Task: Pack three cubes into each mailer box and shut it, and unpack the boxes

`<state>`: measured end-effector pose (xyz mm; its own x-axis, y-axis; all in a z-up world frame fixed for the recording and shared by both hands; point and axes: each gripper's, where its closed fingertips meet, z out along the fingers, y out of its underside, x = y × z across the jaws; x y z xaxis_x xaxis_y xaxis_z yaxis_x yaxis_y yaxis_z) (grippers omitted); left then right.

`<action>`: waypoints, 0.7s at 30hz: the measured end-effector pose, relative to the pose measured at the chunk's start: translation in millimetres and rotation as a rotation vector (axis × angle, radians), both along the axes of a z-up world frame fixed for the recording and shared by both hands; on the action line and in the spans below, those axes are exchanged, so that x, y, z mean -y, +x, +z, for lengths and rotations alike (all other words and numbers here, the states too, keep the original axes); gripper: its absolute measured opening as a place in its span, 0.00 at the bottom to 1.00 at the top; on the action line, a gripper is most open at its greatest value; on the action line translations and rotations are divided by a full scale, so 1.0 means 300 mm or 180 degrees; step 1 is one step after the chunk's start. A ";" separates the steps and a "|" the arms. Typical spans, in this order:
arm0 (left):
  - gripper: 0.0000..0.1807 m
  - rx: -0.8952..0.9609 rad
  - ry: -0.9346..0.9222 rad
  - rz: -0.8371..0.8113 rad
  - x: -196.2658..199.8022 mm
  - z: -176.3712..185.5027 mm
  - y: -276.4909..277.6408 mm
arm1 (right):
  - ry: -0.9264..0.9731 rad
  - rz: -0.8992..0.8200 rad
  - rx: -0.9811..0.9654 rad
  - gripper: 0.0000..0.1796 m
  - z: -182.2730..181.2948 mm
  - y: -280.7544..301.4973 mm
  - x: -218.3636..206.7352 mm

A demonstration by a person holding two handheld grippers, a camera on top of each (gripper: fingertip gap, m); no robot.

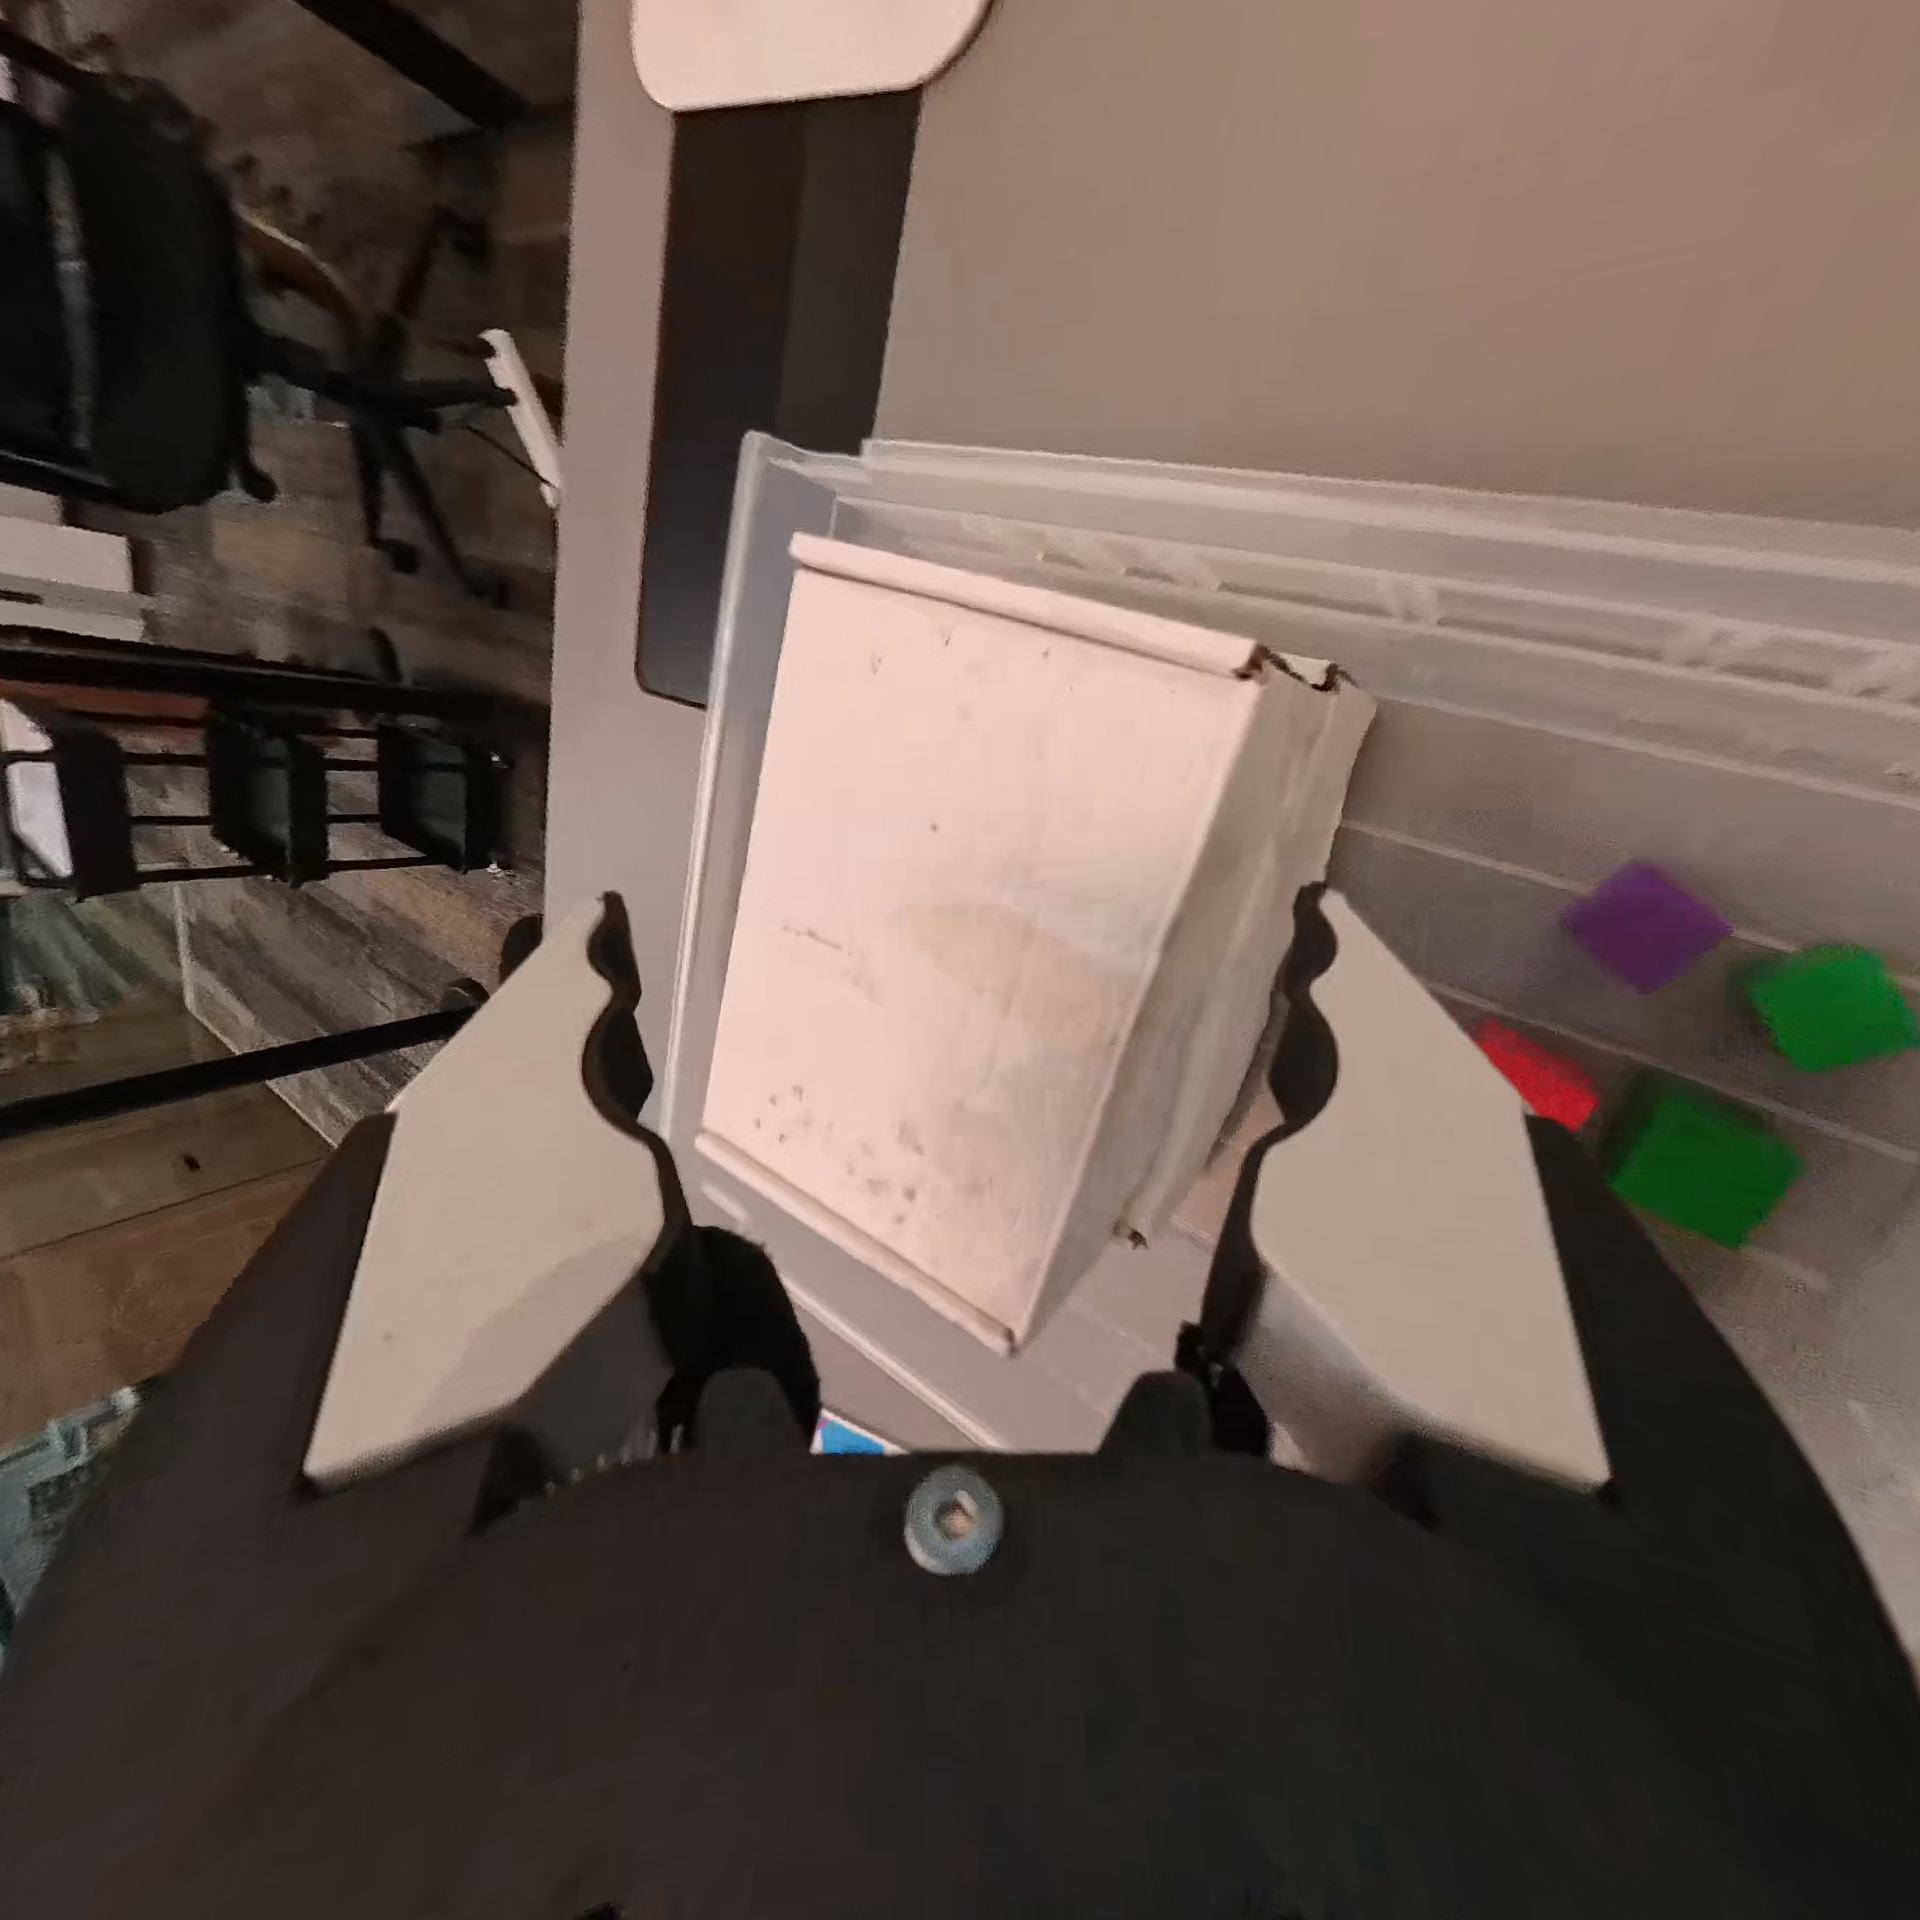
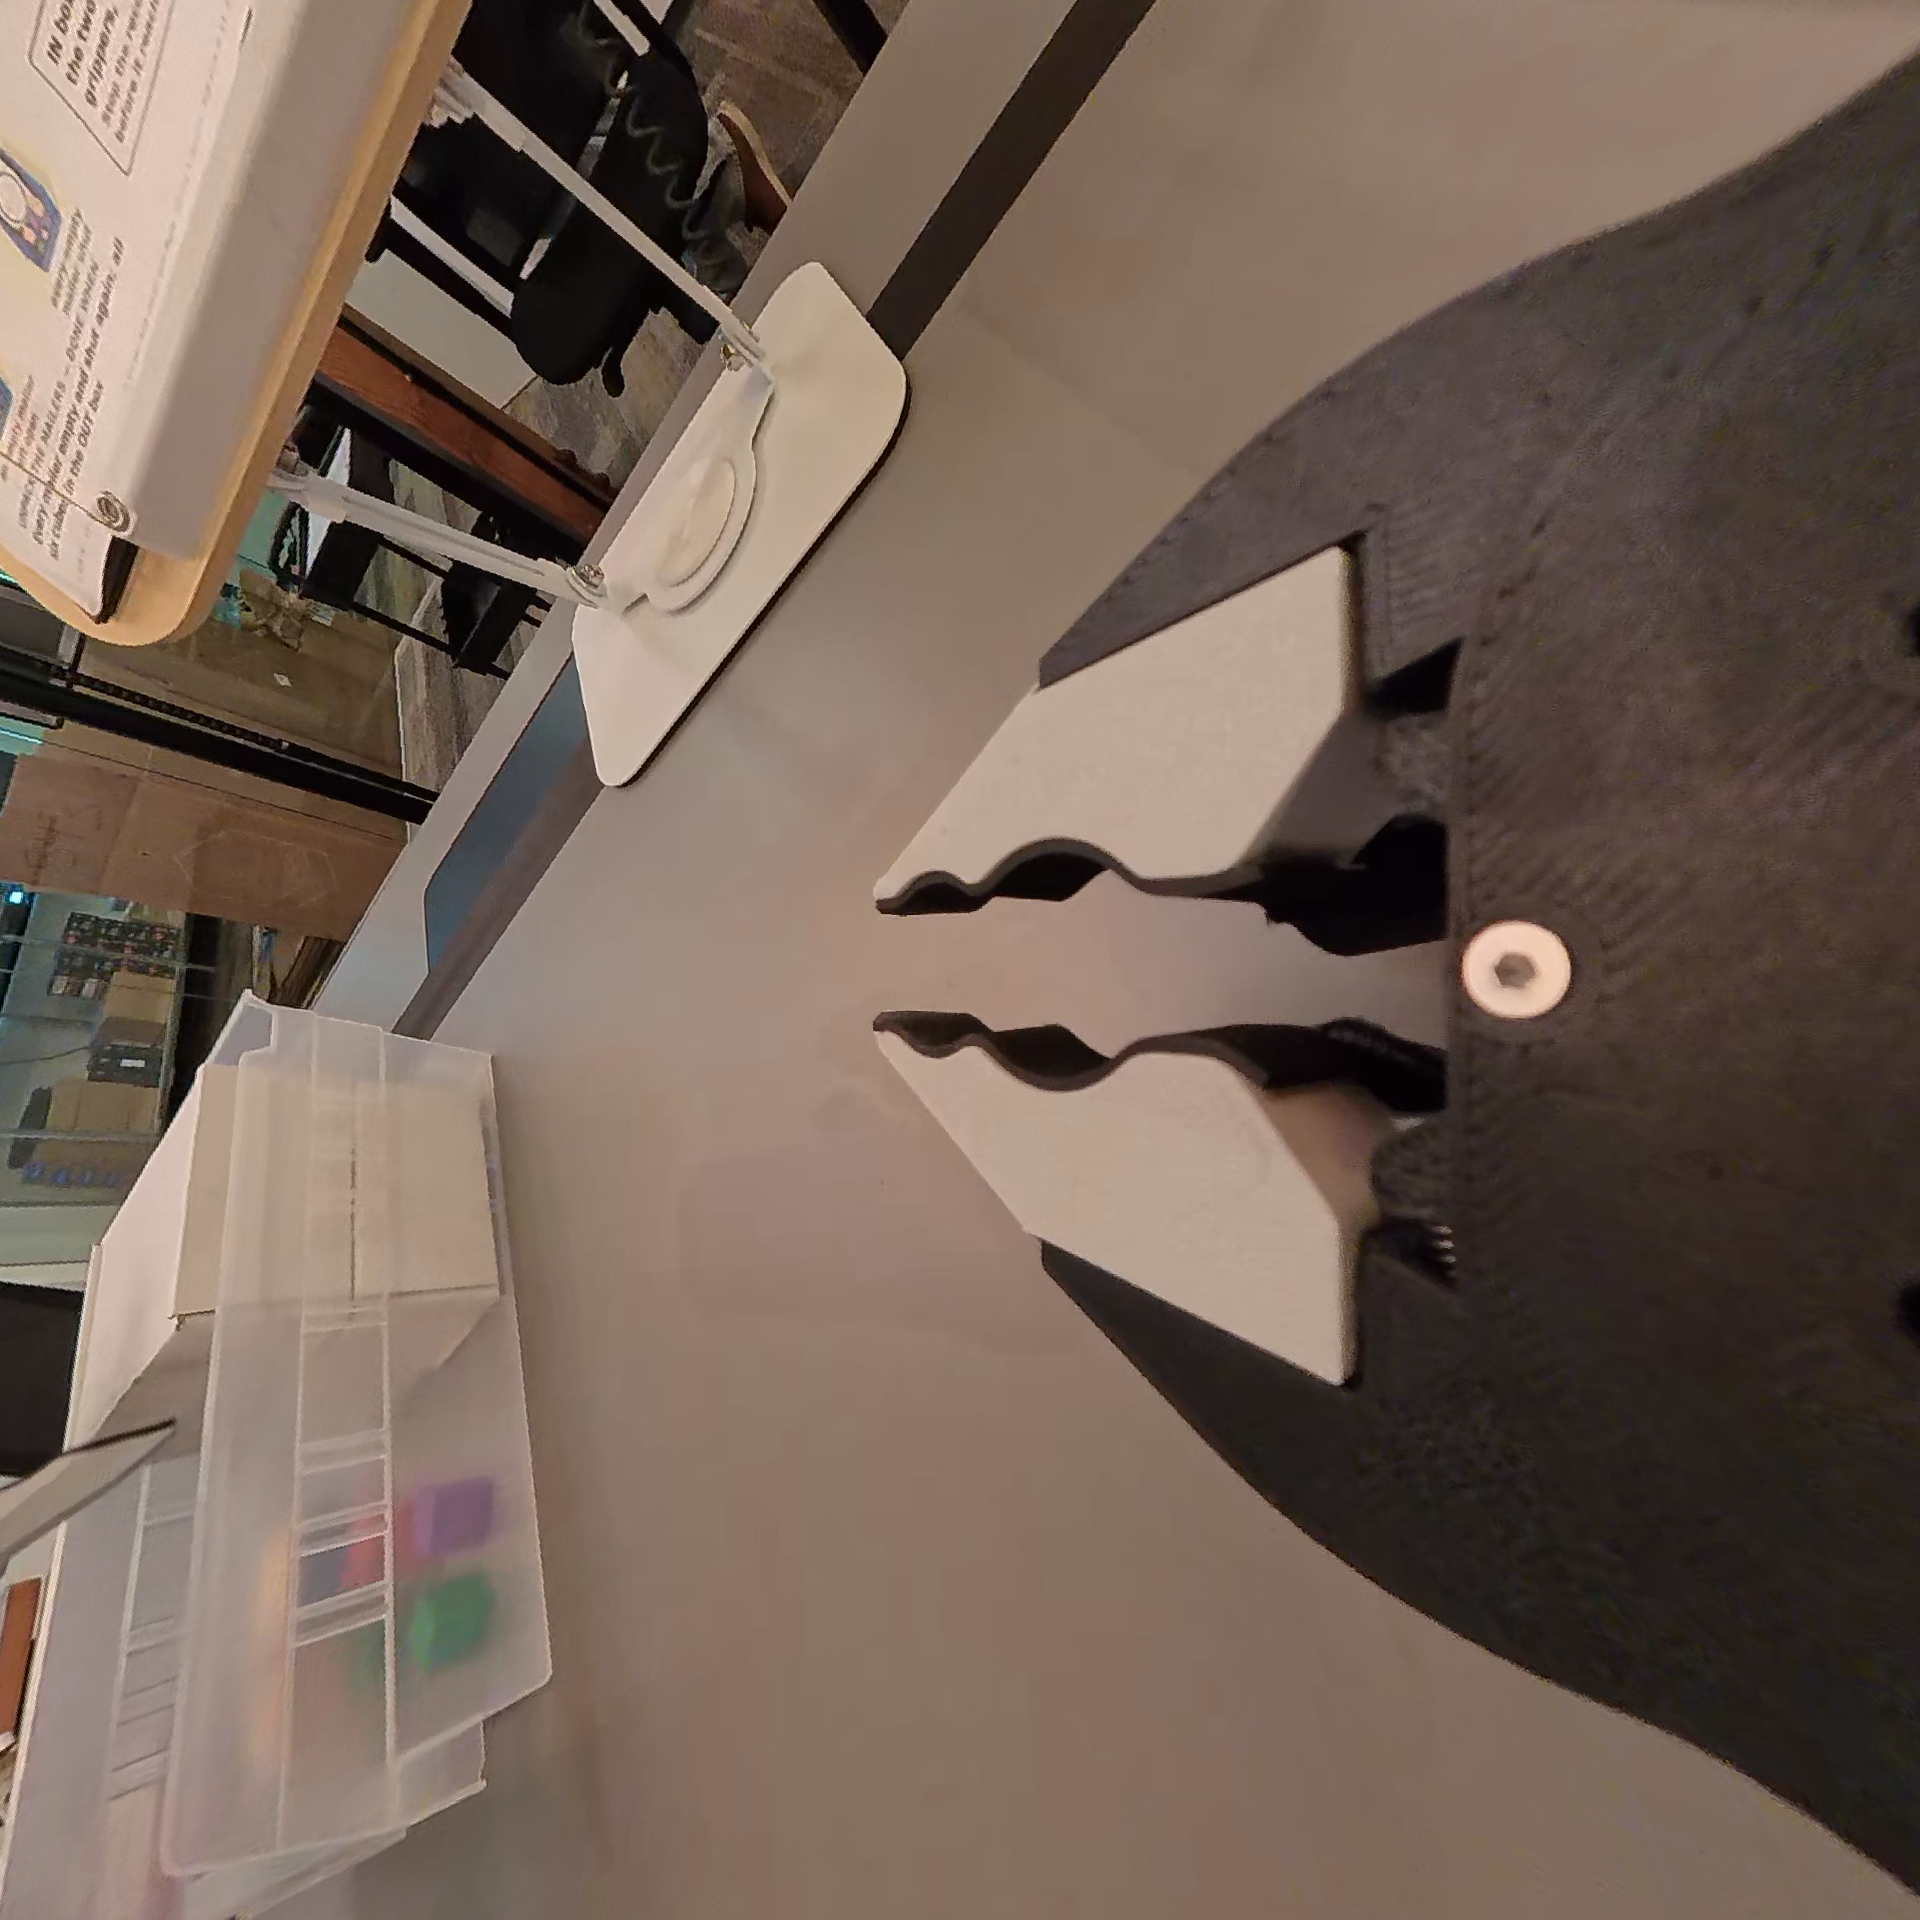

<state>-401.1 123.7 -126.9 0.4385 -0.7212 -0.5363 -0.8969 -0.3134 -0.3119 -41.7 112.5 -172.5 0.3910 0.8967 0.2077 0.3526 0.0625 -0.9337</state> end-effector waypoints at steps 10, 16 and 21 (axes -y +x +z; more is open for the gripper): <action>0.85 -0.0130 -0.1131 0.0108 -0.035 -0.160 -0.071 | -0.0011 0.0078 0.0087 0.09 -0.015 -0.009 0.010; 0.79 -0.0353 -0.1243 -0.0001 -0.047 -0.213 -0.094 | -0.0038 0.0089 0.0078 0.09 -0.015 -0.009 0.009; 0.77 -0.0366 -0.1269 0.0000 -0.040 -0.208 -0.102 | -0.0033 0.0101 0.0102 0.09 -0.018 -0.011 0.011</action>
